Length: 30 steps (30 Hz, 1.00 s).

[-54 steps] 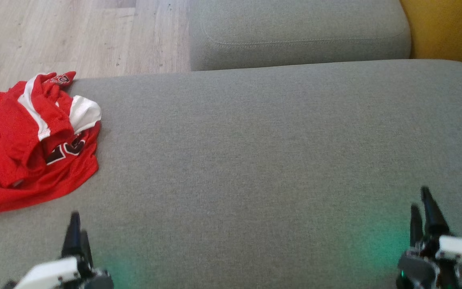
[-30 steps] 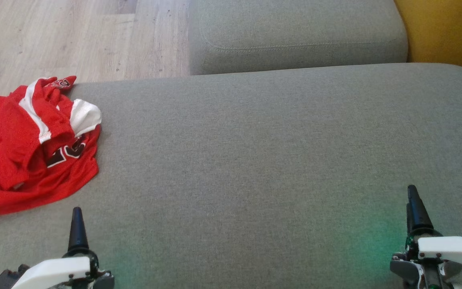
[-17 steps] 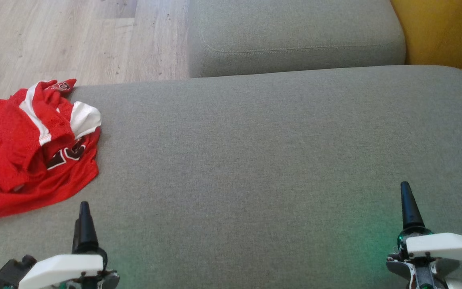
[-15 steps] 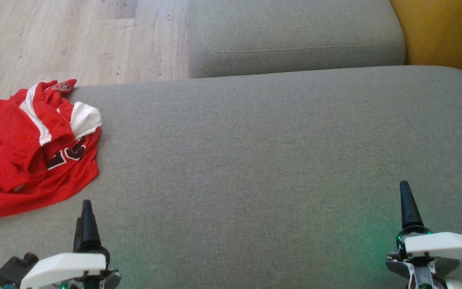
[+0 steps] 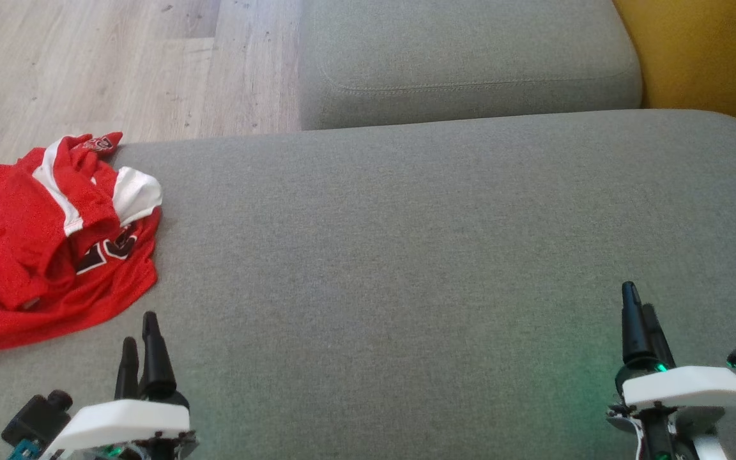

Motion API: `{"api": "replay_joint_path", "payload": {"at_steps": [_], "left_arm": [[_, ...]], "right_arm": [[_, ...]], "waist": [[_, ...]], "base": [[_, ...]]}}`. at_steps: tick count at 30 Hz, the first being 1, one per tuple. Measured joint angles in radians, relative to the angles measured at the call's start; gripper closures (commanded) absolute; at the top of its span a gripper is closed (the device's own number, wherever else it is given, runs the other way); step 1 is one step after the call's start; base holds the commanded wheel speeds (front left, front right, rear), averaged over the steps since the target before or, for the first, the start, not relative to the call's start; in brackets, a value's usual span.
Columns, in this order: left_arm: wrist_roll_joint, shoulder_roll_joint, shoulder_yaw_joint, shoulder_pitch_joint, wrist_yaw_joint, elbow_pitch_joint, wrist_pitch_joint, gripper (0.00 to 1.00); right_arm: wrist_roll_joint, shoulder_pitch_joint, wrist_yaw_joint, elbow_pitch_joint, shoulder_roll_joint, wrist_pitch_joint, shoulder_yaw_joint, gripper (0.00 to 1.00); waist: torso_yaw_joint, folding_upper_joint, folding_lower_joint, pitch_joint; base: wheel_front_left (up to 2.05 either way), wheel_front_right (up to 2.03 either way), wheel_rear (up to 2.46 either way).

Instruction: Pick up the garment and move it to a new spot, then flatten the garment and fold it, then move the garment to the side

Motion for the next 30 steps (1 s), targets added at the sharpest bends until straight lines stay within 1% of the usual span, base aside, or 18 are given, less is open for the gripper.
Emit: {"api": "replay_joint_path", "payload": {"at_steps": [7,12,16,30], "left_arm": [[0.099,0.001,-0.015,0.001,0.003,-0.018,-0.021,0.0],[0.162,0.001,-0.025,0.005,0.019,-0.03,-0.038,0.0],[0.201,0.002,-0.035,0.015,0.021,-0.038,-0.046,0.0],[0.38,0.006,-0.061,0.024,0.046,-0.069,-0.087,0.0]], "right_arm": [[-0.086,0.0,0.0,-0.011,0.0,-0.024,0.009,0.0],[-0.147,0.0,0.0,-0.016,0.0,-0.039,0.015,0.0],[-0.185,0.002,0.0,-0.019,0.0,-0.048,0.022,0.0],[-0.351,0.014,0.0,-0.031,0.0,-0.087,0.042,0.0]], "waist": [[0.0,0.0,0.0,-0.005],[0.0,0.0,0.0,-0.009],[0.001,0.0,0.0,-0.013],[-0.004,0.0,0.0,-0.027]], "base": [[0.0,0.0,0.0],[0.0,0.0,0.0],[0.0,0.0,0.0],[0.0,0.0,0.0]]}}
